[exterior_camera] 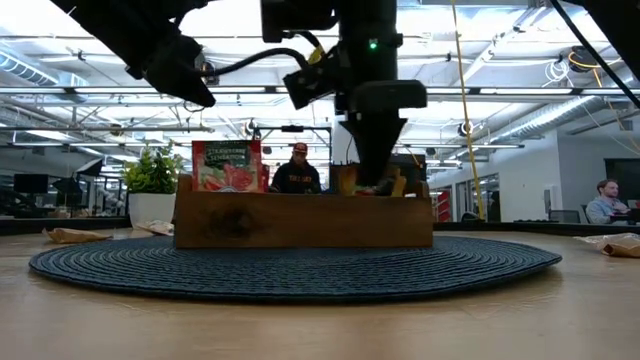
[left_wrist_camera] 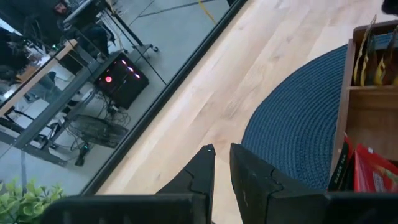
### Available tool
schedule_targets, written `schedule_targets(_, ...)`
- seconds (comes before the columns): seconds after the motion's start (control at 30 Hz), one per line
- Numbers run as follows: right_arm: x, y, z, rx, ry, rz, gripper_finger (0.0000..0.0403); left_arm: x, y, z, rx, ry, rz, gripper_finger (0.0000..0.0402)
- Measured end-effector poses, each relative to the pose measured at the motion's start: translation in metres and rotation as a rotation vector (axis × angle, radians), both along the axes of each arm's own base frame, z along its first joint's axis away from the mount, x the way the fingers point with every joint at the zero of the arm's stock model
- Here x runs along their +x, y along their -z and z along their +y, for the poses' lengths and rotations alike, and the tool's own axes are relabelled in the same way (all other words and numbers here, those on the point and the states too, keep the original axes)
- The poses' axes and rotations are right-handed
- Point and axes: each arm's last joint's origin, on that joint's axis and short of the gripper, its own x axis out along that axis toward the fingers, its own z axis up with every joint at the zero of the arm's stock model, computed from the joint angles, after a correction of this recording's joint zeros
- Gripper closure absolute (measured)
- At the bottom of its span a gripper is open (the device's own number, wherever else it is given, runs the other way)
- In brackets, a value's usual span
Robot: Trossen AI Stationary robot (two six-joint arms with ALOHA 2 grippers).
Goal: Pick & Place Tea
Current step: Put the yellow tea bag into the right section of the wooden organizer, then put the brown tea bag into the middle section of the wooden organizer
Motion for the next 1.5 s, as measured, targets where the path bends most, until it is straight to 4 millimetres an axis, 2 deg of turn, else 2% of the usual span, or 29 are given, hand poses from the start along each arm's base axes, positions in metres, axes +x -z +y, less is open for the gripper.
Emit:
schedule_targets(0.3,0.005,-0.017,0.0,-0.021,0.002,-0.143,0.032,0.0,0.0,0.0,0.001,0.002,0.0,0.0346)
schedule_targets(0.47,0.002,-0.04,0.0,-0.006,0.001,-0.253,0.0306,0.0,0.0,0.0,0.001,0.002,0.001,0.0346)
schedule_targets(0.6,-0.011,-0.07,-0.001,0.007,0.025,-0.322,0.0308,0.0,0.001,0.0,-0.016,0.007,0.011,0.0346)
schedule_targets(0.7,-0.029,-0.091,0.001,-0.007,0.043,-0.396,0.0314,0.001,0.002,0.003,-0.063,0.019,0.038,0.0346)
schedule_targets(0.83,-0.058,-0.105,0.005,-0.078,0.06,-0.523,0.032,-0.001,0.005,0.009,-0.084,0.013,0.105,0.0346)
schedule_targets(1.0,-0.1,-0.095,0.004,-0.033,0.14,-0.686,0.0323,-0.008,0.009,0.03,-0.119,-0.145,0.136,0.0345)
schedule_targets(1.17,-0.133,-0.071,0.003,0.037,0.144,-0.873,0.0324,-0.022,0.015,0.076,-0.275,-0.433,0.252,0.033)
schedule_targets(1.3,-0.151,-0.056,-0.003,0.058,0.086,-1.048,0.0323,-0.026,0.018,0.115,-0.427,-0.607,0.278,0.0278)
schedule_targets(1.5,-0.168,-0.035,-0.007,0.042,-0.016,-1.221,0.0323,-0.035,0.021,0.155,-0.622,-0.685,0.322,0.0185)
